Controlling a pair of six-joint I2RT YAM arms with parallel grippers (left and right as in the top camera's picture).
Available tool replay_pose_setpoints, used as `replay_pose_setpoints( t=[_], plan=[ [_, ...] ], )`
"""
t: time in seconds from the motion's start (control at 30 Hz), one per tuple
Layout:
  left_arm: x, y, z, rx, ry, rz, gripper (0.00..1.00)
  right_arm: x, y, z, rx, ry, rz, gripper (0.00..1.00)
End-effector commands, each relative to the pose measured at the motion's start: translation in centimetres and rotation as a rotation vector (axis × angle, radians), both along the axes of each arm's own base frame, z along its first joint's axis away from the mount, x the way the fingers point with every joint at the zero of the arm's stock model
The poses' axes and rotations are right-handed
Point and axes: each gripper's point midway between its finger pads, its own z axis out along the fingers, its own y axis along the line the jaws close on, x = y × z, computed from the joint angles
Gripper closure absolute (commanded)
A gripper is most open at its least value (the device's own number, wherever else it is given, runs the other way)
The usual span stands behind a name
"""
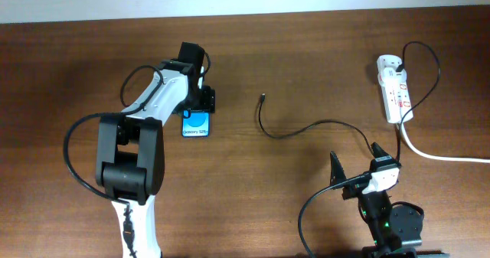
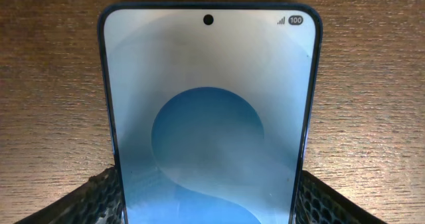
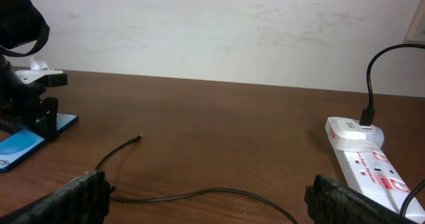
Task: Plug charger to phone and switch on socket
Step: 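Close the left gripper on the phone's top edge and lift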
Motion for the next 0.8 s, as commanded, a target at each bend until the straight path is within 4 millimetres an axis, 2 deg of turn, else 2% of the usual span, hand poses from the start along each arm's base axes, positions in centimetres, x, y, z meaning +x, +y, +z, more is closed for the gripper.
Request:
replay_pose_setpoints(
  t=[0.0,0.1,0.2,0.3,0.33,0.37,0.43,0.53,0.67,0.77],
  plan=[
    [-0.5,0.0,-0.6,-0.009,0.028,0.01,0.27,0.0,0.2,-0.2,0.004,0.003,0.009,0.02],
    [0.0,-0.3,0.7,-0.016,0.025,0.009,0.26,0.0,0.2,-0.2,0.004,0.003,0.009,0.02],
    [0.7,-0.5,2.9,-0.021,0.019,0.008,0.27,0.0,0.2,-0.2,0.004,0.003,0.009,0.02],
    [1.2,-1.4,4.8,-0.074,0.017,0.0,0.36,0.0,0.2,-0.2,0.004,0.003,0.009,0.02],
    [1.3,-1.7,5.3,-0.086,0.013,-0.002,0.45,0.0,0.2,-0.2,0.004,0.003,0.009,0.02],
    [1.5,-1.9,5.6,-0.1,0.009,-0.005,0.6,0.0,0.2,-0.2,0.004,0.003,0.009,0.02],
    [1.6,-2.3,5.8,-0.121,0.007,0.001,1.0,0.0,0.2,-0.2,0.004,0.003,0.009,0.01],
    [0.9,-2.7,5.8,-0.169,0.049,0.113,1.0,0.0,0.2,-0.2,0.004,0.003,0.009,0.02],
    [-0.8,-5.5,6.8,-0.334,0.131,0.086,1.0,0.0,0.2,-0.2,0.004,0.003,0.009,0.02],
    [-1.4,-6.4,7.9,-0.387,0.162,0.086,1.0,0.0,0.2,-0.2,0.004,0.003,0.009,0.02]
  ],
)
